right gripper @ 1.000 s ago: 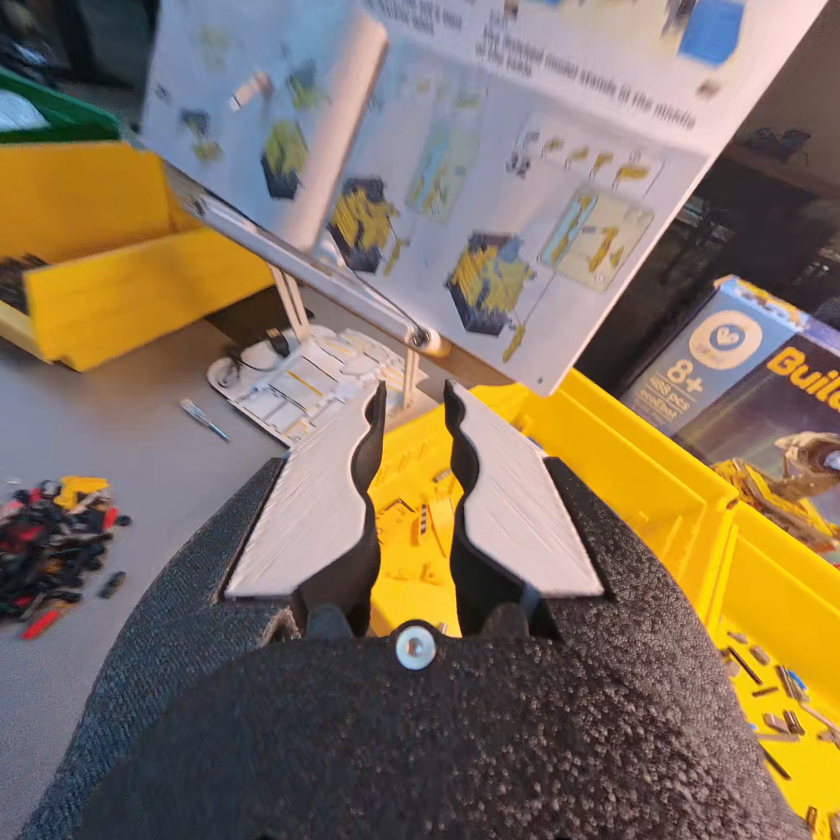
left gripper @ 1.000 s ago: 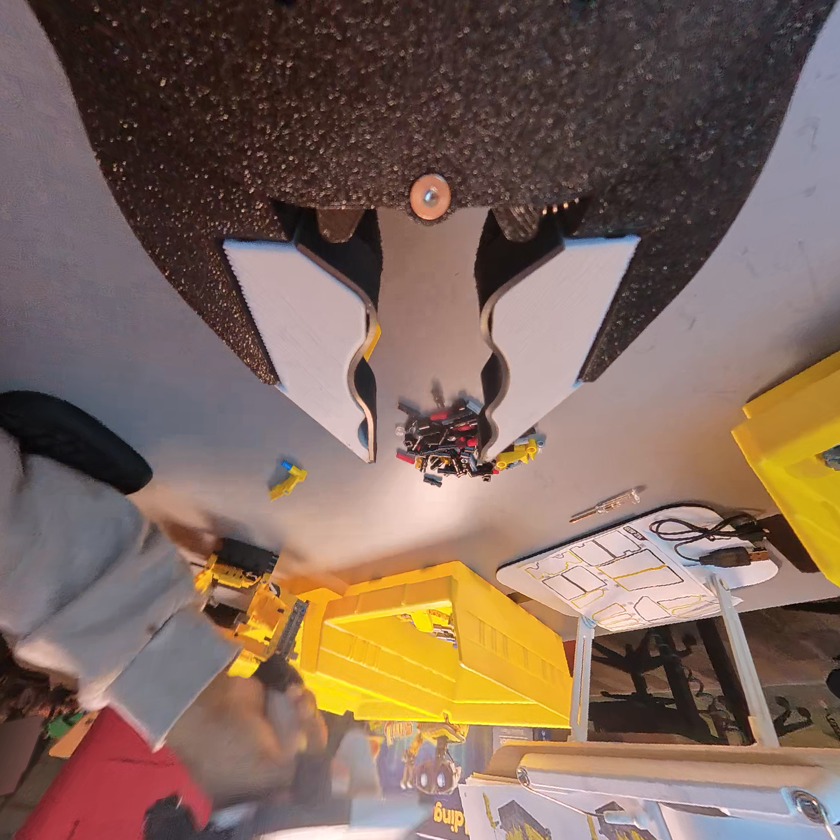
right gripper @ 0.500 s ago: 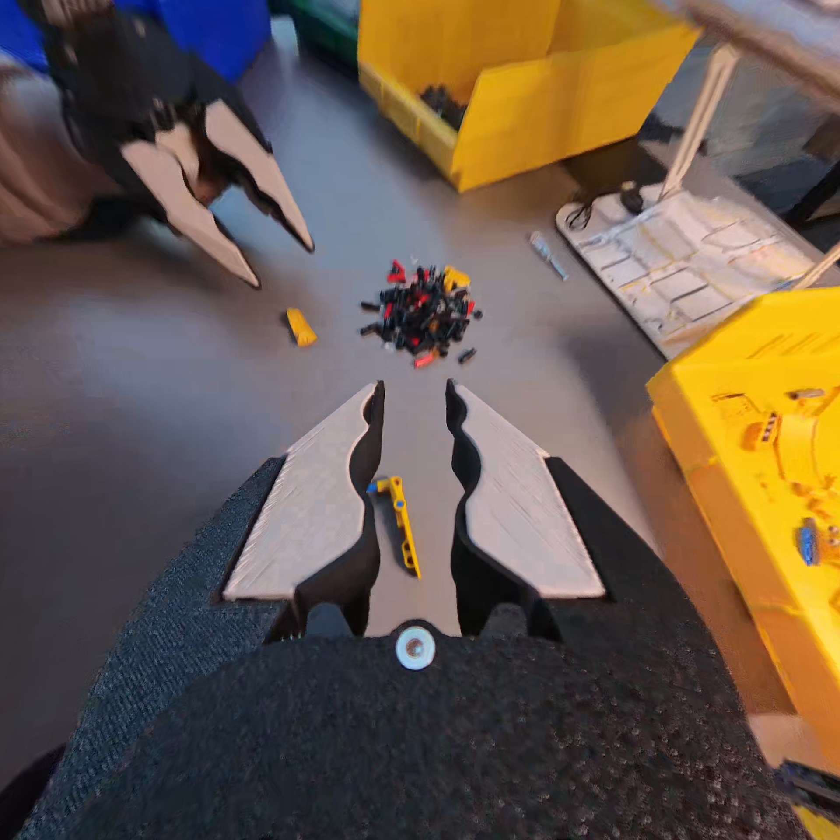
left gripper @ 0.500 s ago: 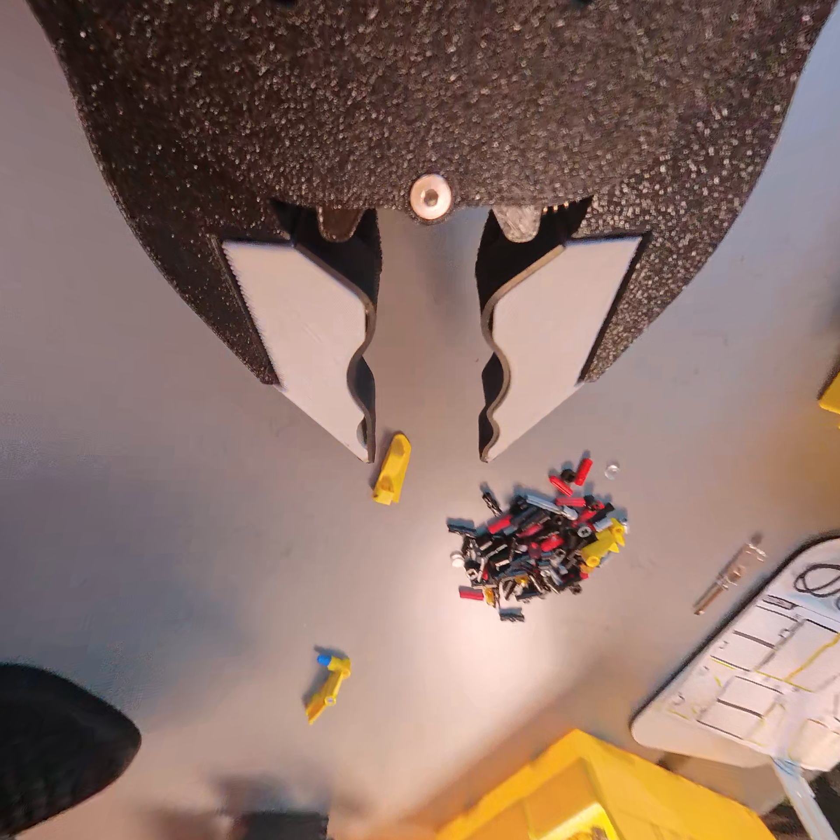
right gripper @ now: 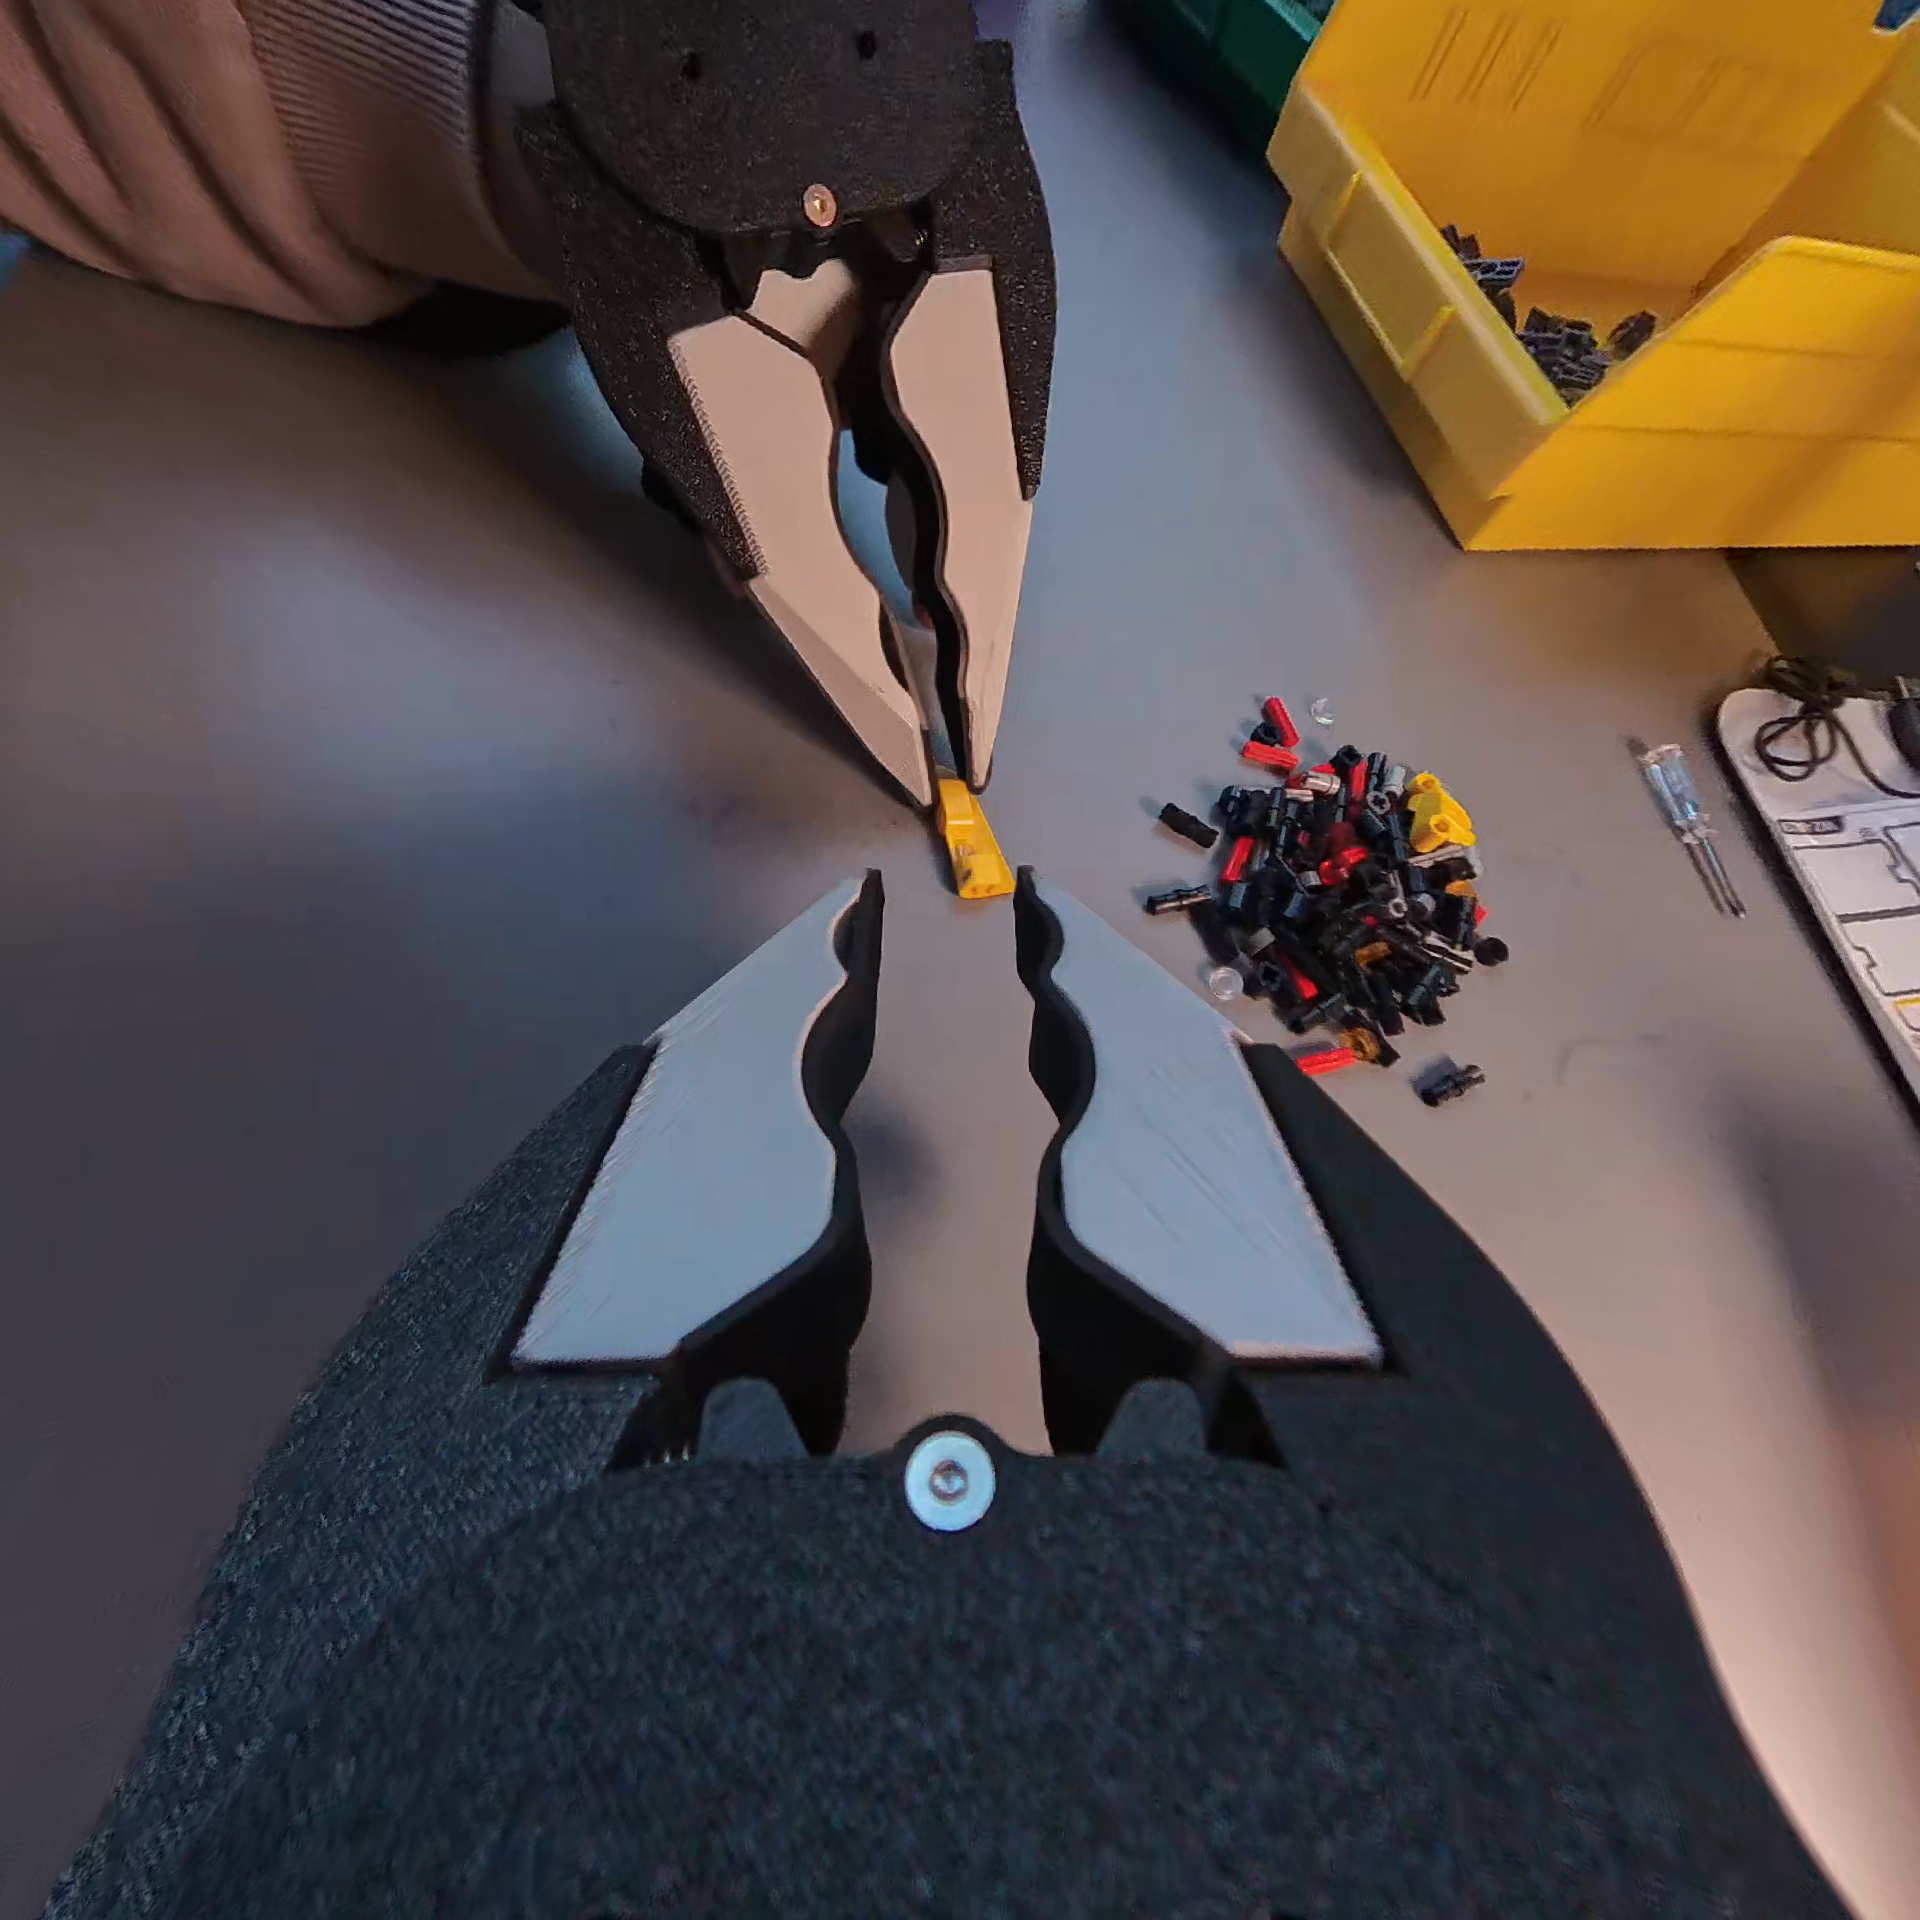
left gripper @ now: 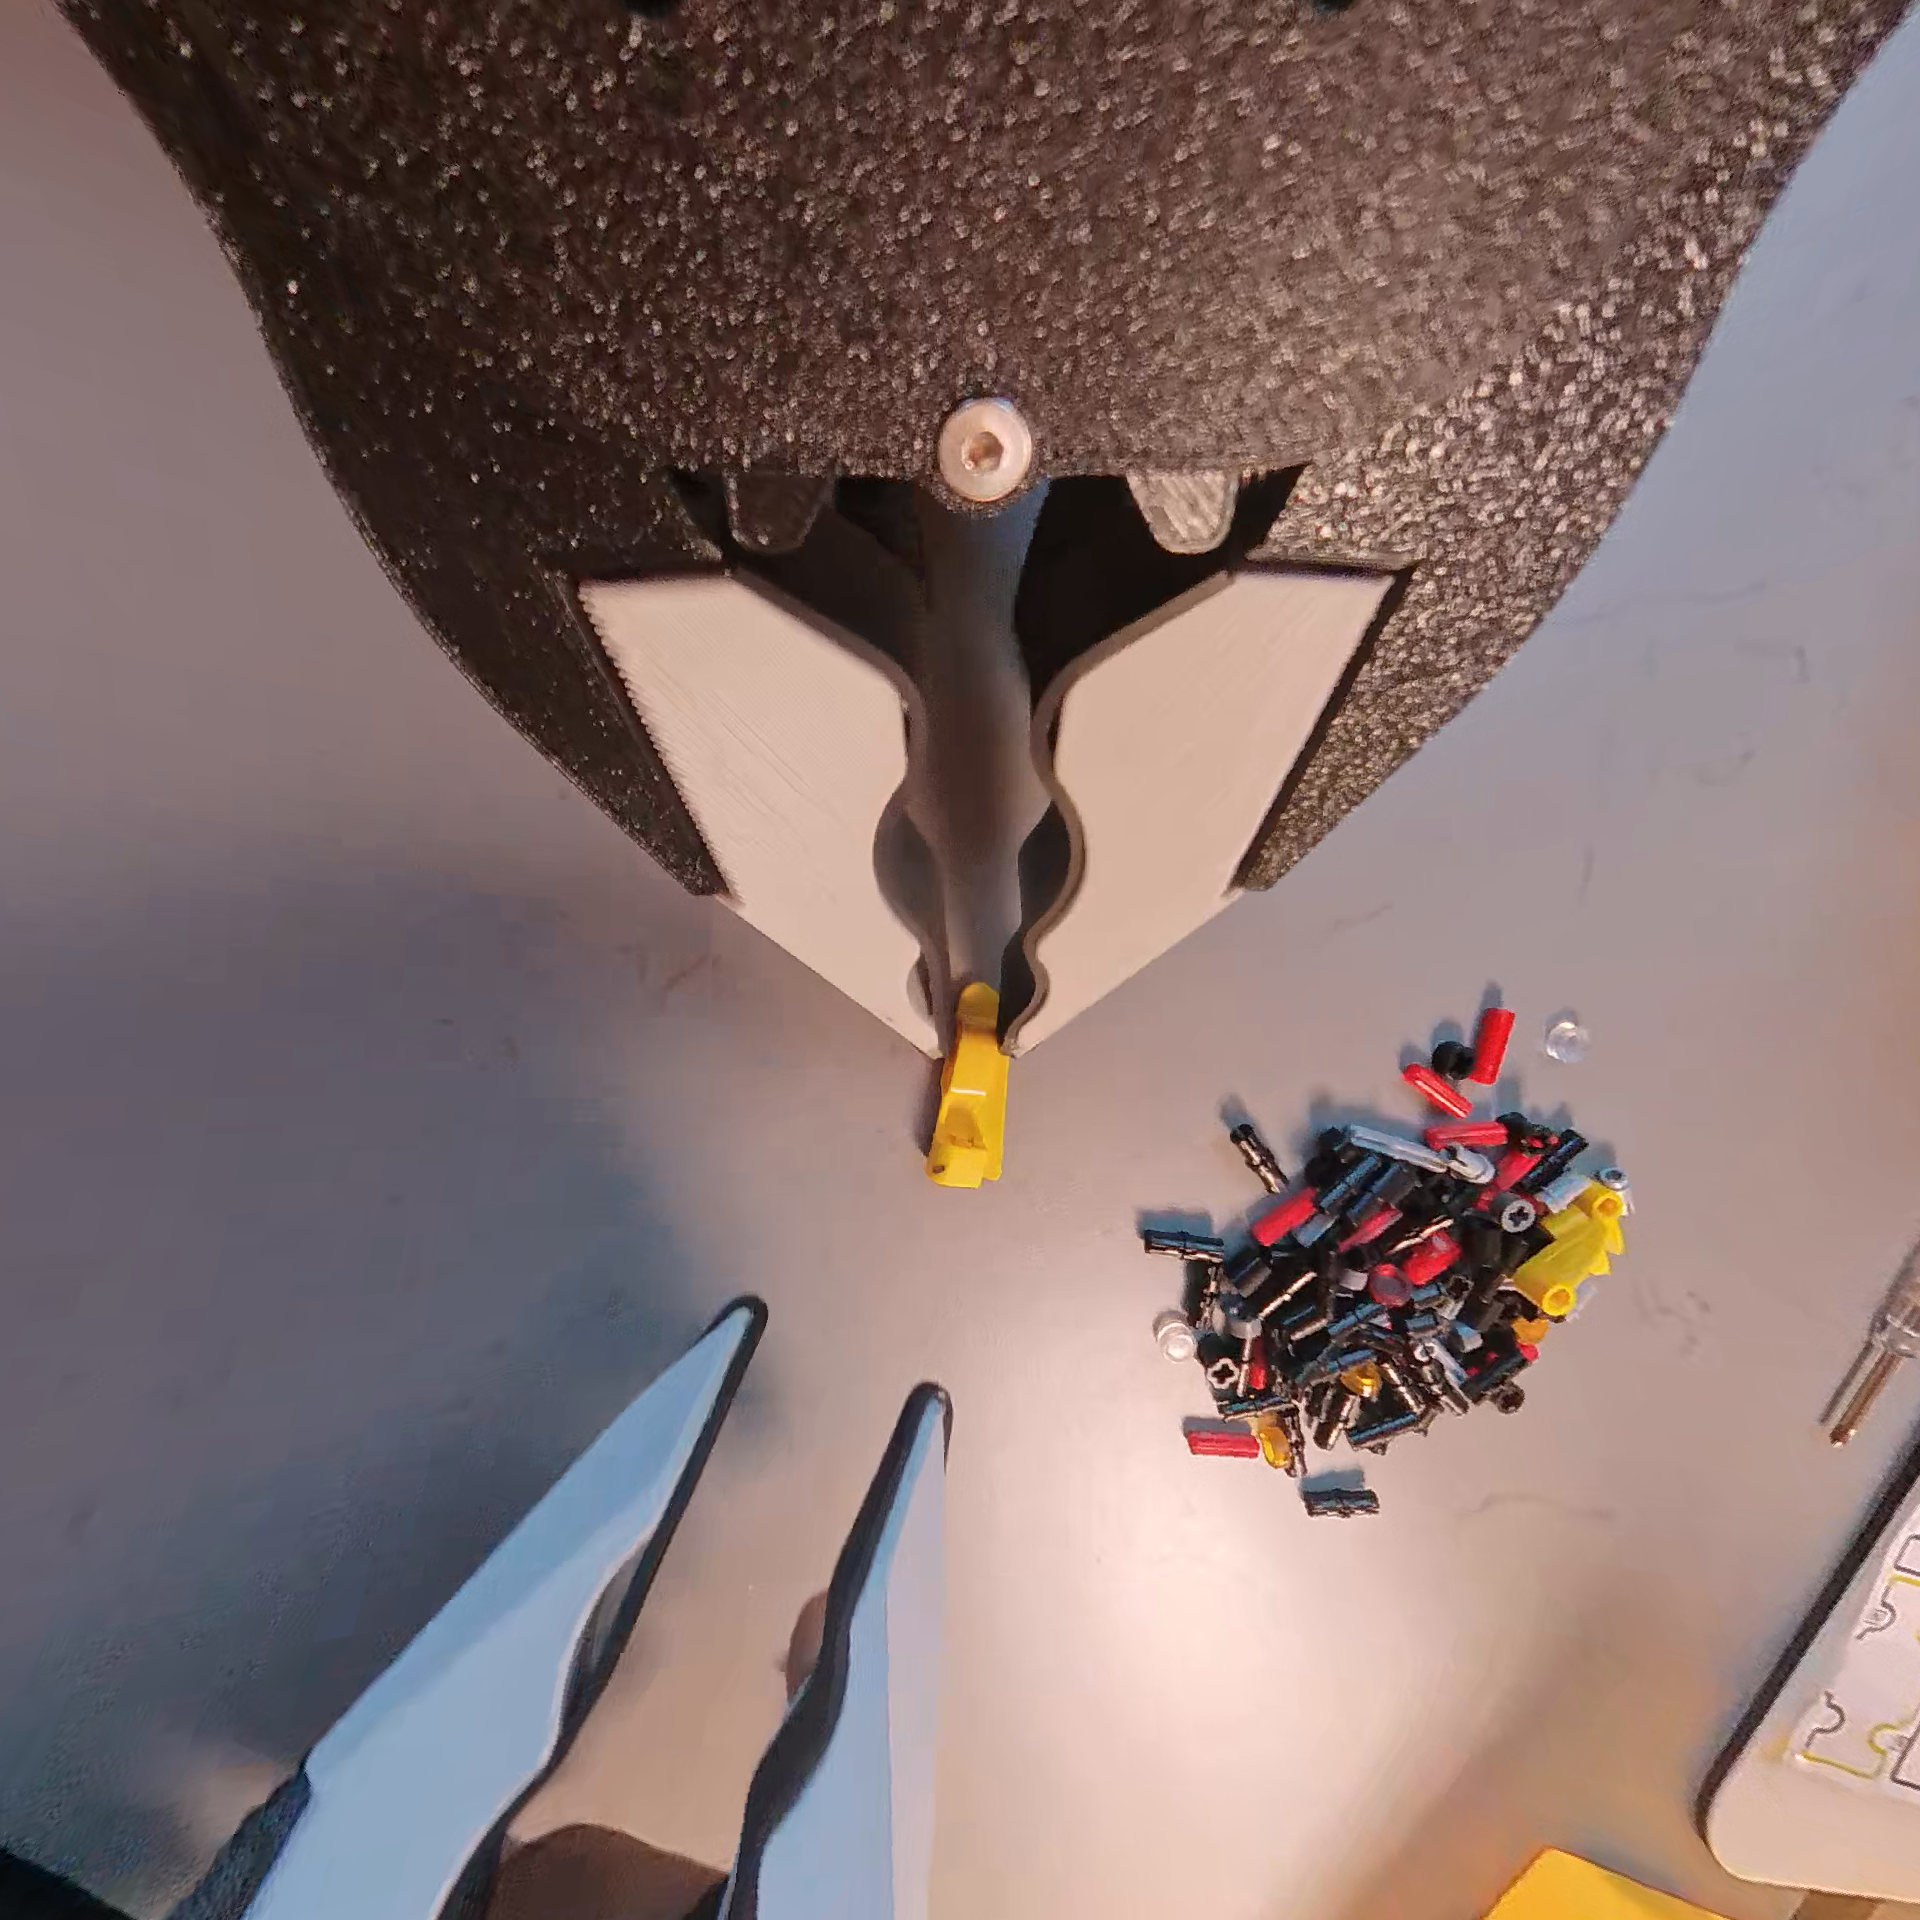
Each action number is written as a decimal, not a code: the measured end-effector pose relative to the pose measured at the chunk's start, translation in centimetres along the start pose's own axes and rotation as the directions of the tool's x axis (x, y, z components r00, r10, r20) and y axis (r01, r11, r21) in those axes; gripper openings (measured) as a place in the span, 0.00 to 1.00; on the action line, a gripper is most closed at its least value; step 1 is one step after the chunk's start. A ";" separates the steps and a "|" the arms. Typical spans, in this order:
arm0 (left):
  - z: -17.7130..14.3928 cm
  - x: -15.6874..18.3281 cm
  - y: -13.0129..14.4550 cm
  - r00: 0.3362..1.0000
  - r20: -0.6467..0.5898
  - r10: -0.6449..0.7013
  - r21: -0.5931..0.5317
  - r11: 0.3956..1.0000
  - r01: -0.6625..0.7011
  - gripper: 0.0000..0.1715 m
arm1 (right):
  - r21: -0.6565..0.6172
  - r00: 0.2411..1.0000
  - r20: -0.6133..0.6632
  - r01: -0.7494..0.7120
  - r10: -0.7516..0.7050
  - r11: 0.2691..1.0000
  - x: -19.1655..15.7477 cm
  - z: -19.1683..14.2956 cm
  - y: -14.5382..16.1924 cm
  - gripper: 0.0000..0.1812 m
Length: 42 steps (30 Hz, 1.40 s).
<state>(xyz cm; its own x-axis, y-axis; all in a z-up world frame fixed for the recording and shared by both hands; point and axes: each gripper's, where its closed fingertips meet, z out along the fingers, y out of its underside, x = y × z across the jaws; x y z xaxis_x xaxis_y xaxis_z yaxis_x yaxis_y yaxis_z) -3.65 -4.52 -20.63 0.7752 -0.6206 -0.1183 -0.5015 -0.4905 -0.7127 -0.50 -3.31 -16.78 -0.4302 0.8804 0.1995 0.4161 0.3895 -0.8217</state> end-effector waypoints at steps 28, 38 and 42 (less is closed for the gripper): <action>-5.4 -3.5 -5.3 0.965 0.206 -0.163 0.411 0.909 0.066 0.19 | 0.040 0.500 -0.831 -0.385 0.245 0.922 26.7 -15.4 7.3 0.08; -4.4 -2.6 -5.0 0.971 0.213 -0.108 0.357 0.934 0.025 0.21 | 0.154 0.706 -0.616 -0.327 0.350 0.932 23.5 -13.3 3.5 0.18; -4.6 -2.5 -5.2 0.972 0.205 -0.113 0.368 0.929 0.031 0.21 | -0.082 0.914 -0.185 -0.380 0.361 0.921 13.1 -9.9 4.6 0.22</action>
<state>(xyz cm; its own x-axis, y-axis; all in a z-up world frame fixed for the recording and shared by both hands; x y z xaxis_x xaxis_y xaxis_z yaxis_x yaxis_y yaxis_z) -4.75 -3.25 -13.48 0.8891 -0.4224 -0.1760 -0.3007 -0.2494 -0.9205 3.71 12.66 -12.66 -0.0951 0.9954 -0.0155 0.6129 0.0463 -0.7888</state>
